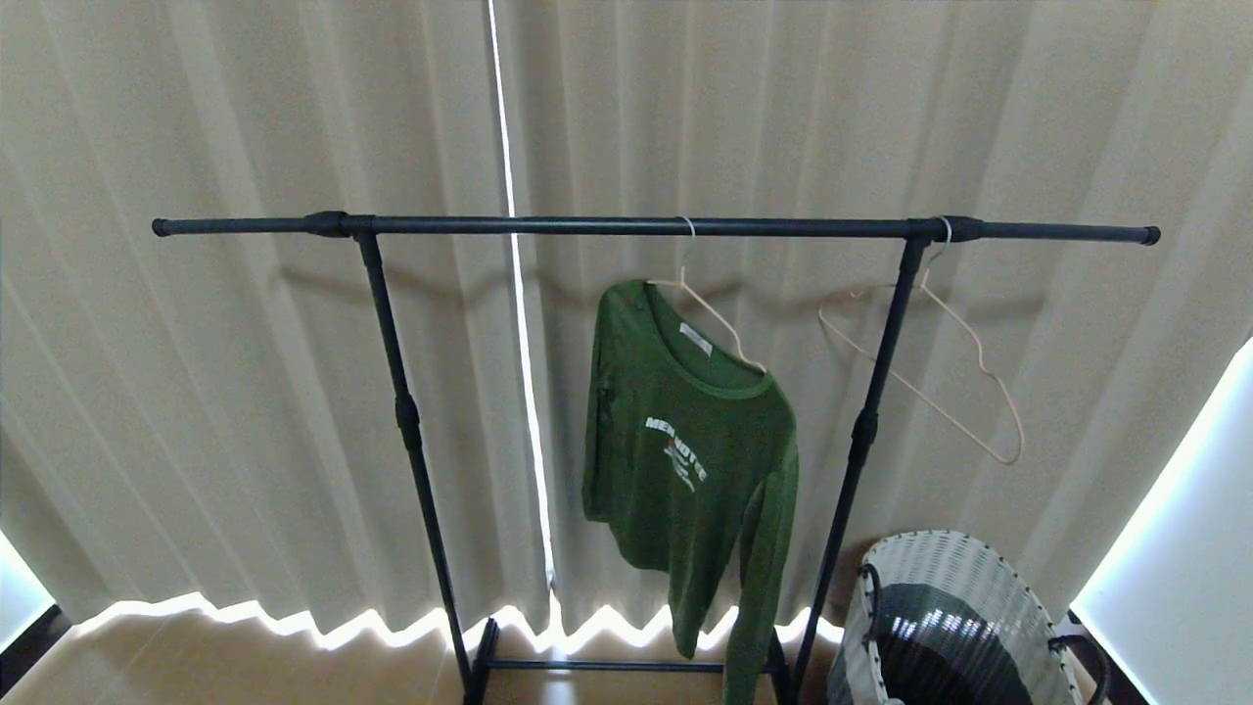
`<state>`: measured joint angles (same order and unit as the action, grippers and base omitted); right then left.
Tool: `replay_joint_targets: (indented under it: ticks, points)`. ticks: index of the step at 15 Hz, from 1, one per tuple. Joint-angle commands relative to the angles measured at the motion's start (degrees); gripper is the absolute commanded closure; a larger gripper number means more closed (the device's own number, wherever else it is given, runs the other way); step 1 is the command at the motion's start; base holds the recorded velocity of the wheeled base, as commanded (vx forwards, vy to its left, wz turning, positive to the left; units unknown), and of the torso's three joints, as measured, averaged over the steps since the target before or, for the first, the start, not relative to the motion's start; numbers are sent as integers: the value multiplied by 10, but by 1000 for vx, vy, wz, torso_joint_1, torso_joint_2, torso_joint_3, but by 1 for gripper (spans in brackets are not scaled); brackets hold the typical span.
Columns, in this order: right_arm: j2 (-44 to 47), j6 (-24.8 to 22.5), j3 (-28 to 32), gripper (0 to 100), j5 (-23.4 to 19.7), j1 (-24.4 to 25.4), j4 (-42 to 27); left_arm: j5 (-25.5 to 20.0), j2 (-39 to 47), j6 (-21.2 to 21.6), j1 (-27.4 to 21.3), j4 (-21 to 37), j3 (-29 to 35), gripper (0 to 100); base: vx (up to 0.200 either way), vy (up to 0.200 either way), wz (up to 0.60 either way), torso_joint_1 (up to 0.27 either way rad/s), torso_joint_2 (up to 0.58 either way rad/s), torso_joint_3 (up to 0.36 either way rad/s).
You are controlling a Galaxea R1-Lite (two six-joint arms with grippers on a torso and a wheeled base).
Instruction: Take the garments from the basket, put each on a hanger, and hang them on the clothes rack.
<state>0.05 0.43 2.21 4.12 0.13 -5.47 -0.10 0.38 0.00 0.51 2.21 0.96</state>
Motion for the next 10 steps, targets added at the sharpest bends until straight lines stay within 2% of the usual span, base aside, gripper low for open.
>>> replay_joint_targets:
  ticks: [1,10]
  points:
    - [0,0,0,0,0,0,0,0,1,0,0,0,0,0,0,0,0,-222,505,276]
    - [0,1,0,0,0,0,0,0,1,0,0,0,0,0,0,0,0,-213,498,285]
